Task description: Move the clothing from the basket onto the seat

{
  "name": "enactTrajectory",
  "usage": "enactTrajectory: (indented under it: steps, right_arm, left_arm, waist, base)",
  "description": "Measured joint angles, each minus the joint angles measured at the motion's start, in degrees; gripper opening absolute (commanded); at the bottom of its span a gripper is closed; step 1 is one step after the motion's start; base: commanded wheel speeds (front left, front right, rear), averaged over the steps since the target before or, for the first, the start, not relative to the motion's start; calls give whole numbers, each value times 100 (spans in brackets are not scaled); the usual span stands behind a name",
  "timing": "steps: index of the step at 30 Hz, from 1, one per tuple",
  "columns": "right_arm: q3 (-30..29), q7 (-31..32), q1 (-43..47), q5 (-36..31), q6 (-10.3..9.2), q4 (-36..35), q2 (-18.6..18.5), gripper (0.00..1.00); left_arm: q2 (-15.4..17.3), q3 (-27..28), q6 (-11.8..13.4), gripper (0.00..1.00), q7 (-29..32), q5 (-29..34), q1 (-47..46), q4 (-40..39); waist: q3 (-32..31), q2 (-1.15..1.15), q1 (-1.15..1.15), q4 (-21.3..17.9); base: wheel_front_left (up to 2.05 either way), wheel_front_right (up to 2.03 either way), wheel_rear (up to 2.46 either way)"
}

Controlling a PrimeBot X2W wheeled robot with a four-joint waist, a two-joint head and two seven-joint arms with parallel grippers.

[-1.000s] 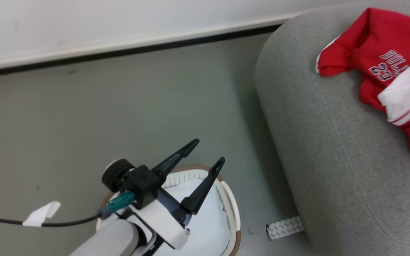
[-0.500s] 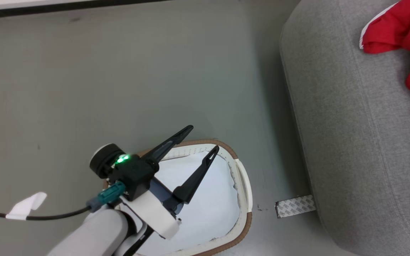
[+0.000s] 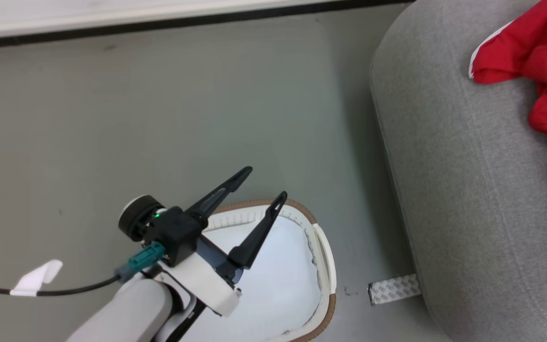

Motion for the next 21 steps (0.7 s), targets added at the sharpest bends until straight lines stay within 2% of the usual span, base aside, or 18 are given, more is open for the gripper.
enactTrajectory:
  steps: [3, 9, 17, 21]
  right_arm:
    - [220, 66, 31, 86, 0, -52, -87, 100]
    - [943, 678, 300, 711, 0, -386, -515, 100]
    - [1742, 1915, 677, 1630, 0, -1238, -1072, 100]
    - [2000, 2526, 801, 1859, 0, -1771, -1255, 100]
  left_arm:
    - [-53, 83, 67, 100, -96, -78, 26, 110]
    - [-146, 330, 222, 100, -280, -289, 241, 387]
    - [-158, 802, 470, 100, -378, -481, 702, 595]
    - [-118, 1091, 601, 100, -408, -548, 964, 605]
  waist:
    - [-217, 0, 0, -10]
    - [-897, 0, 0, 9]
    - [-1763, 0, -1, 118]
    - [-2147, 0, -1, 227]
  base:
    - [0, 0, 0]
    - [0, 0, 0]
    - [0, 0, 0]
    - [0, 0, 0]
